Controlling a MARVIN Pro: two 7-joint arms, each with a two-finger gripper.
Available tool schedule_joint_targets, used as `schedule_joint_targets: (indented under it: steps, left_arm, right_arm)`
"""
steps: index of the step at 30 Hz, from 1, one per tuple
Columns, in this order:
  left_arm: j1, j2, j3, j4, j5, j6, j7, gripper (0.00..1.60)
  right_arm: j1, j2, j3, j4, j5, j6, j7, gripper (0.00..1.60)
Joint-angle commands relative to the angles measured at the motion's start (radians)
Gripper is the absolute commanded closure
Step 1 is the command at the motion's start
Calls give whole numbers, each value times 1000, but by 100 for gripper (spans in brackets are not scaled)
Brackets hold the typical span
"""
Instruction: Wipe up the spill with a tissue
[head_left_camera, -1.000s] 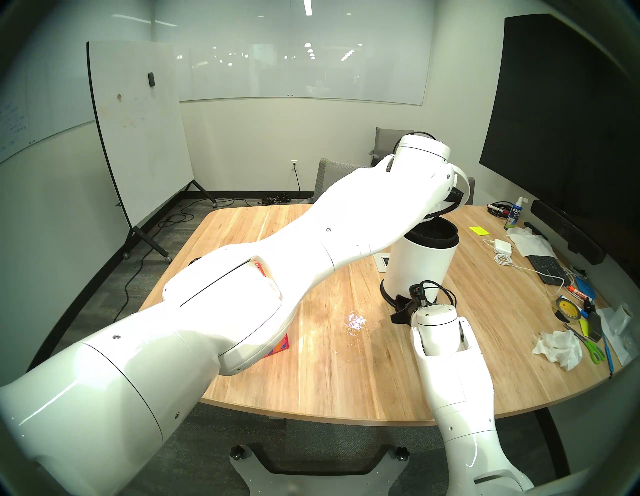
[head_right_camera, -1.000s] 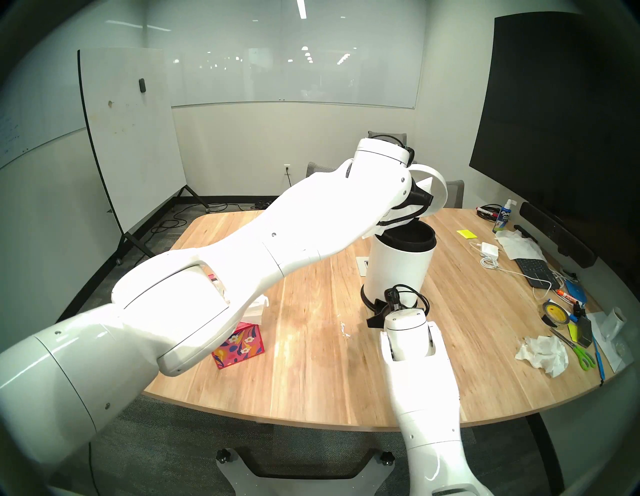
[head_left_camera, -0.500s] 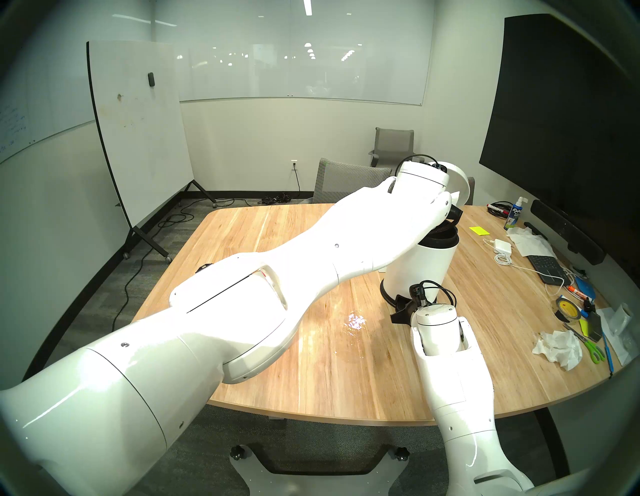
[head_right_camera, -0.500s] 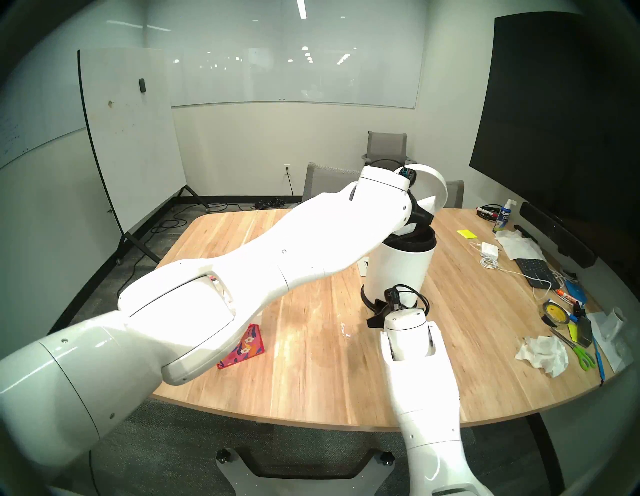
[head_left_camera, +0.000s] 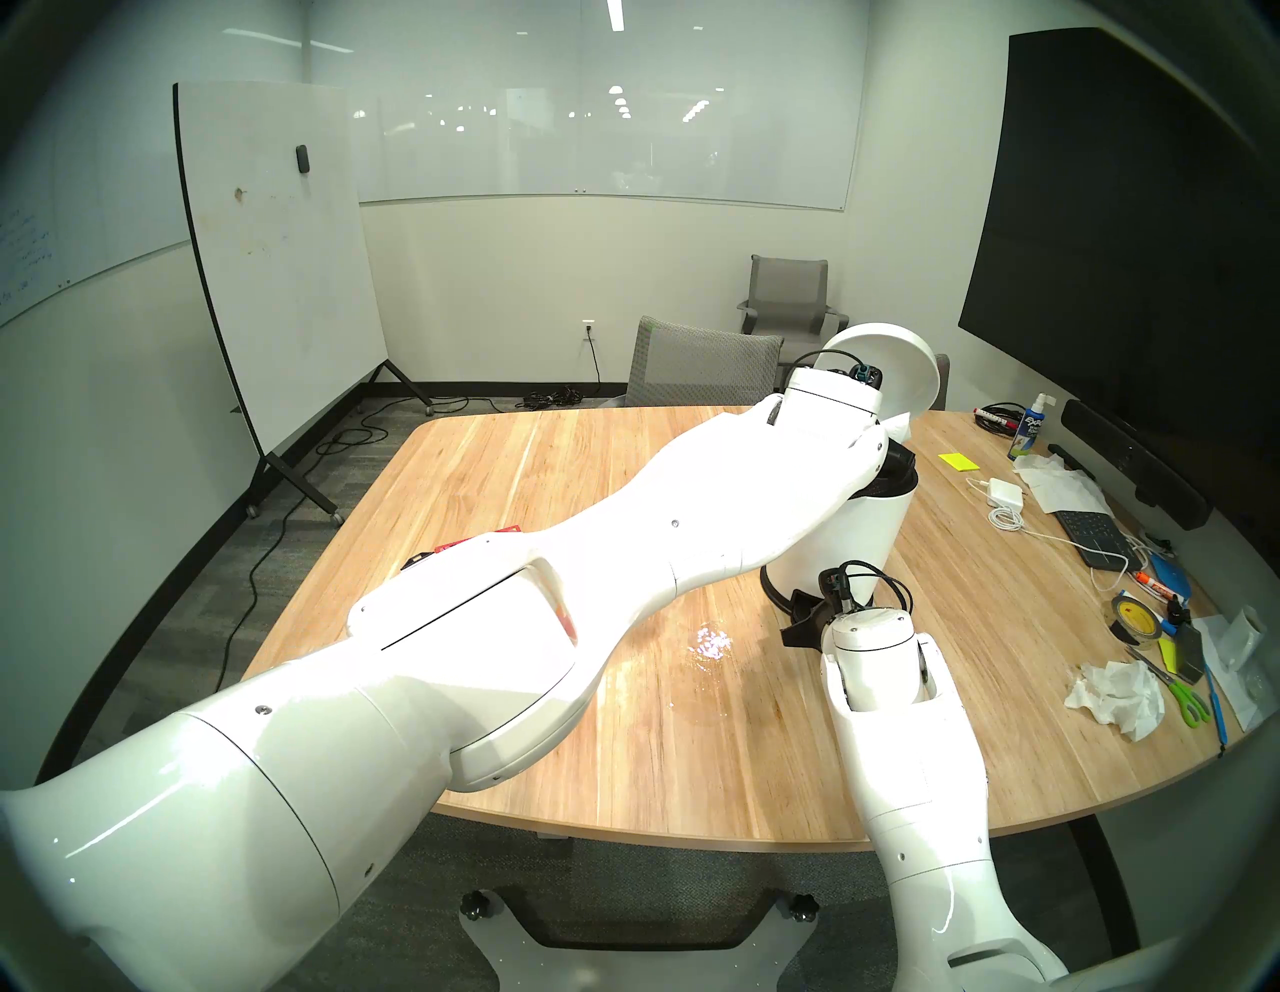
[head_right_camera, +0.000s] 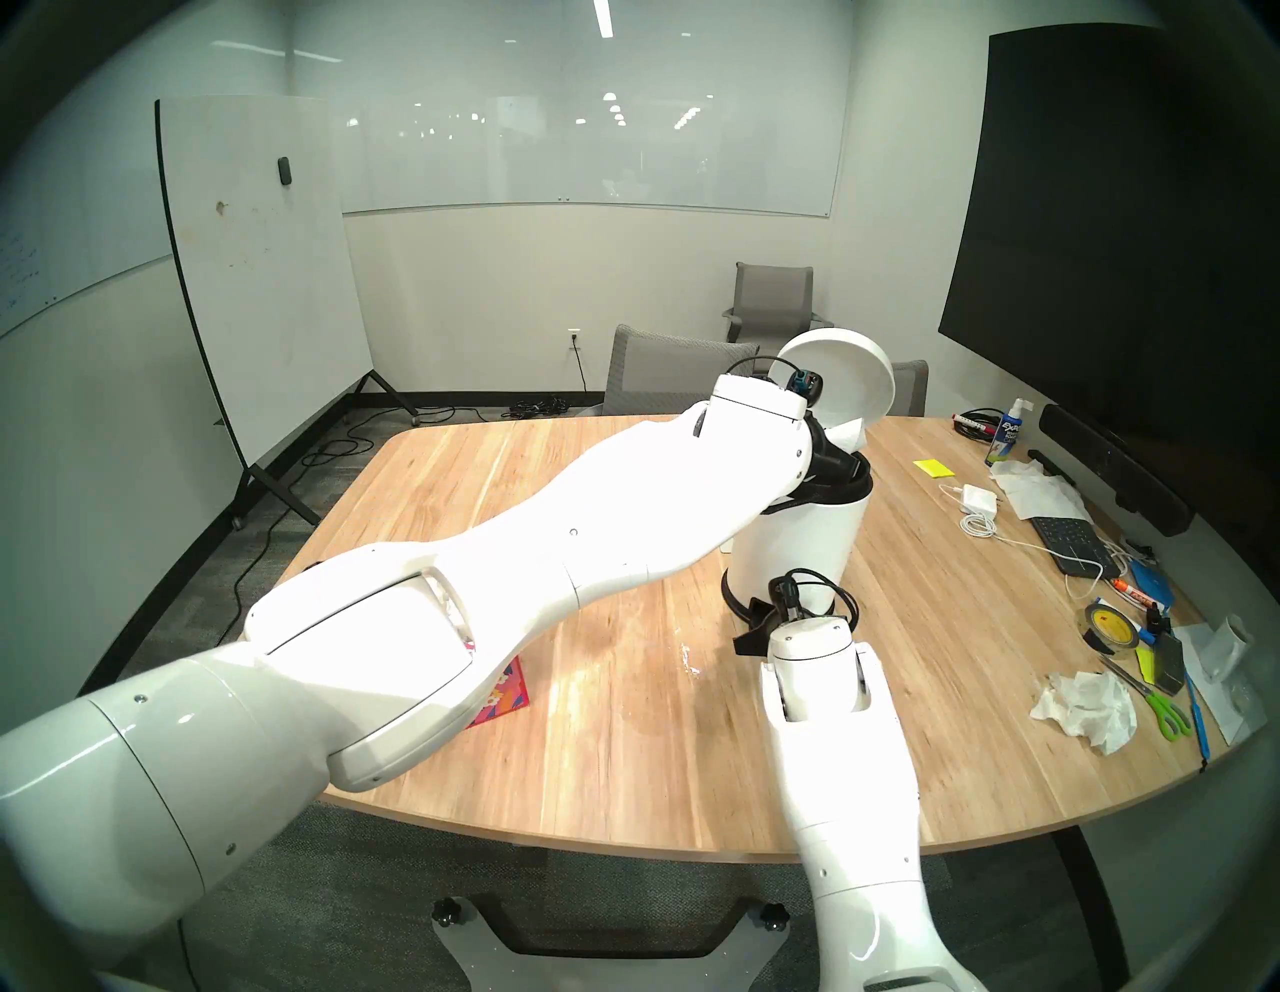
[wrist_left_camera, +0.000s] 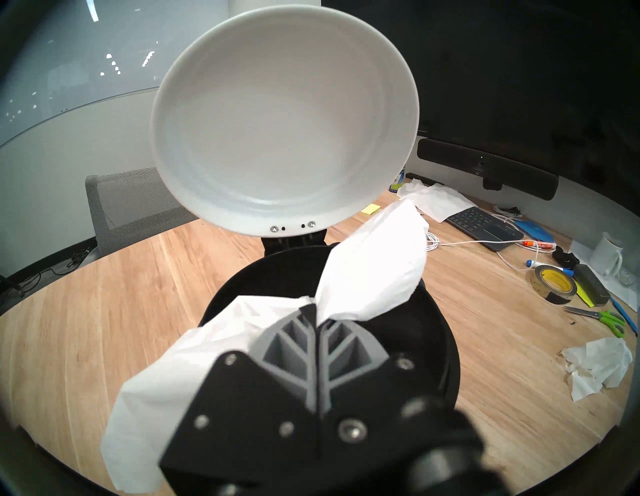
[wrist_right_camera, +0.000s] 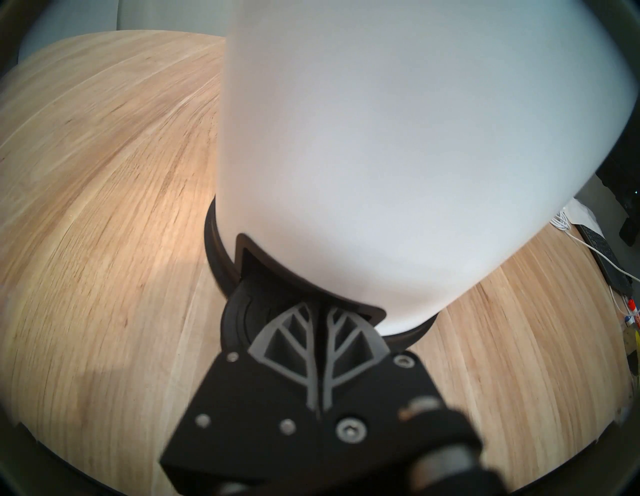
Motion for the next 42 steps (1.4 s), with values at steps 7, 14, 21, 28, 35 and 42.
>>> schedule_joint_targets:
  steps: [7,14,21,28,35,42]
  left_arm:
    - [-49,-24,-17,58,2,-20,-45,0]
    - [-81,-31,-18,67,14,-9,-64,0]
    - [-108,-69,-12,110,25,-9,-78,0]
    - [-146,-125,-13,180,36,-19,-93,0]
    - [-186,-180,-23,250,41,-31,-104,0]
    - [-208,-199,-27,320,47,-47,-123,0]
  right_arm:
    - [-35,-6,-6,56,4,20,12,160]
    - [-36,-6,-6,54,4,19,12,160]
    - [-36,-6,-6,54,4,18,11,160]
    - [-38,-7,-6,51,3,17,10,160]
    - [-39,-7,-6,48,3,15,9,160]
    - [-38,-7,-6,51,3,16,10,160]
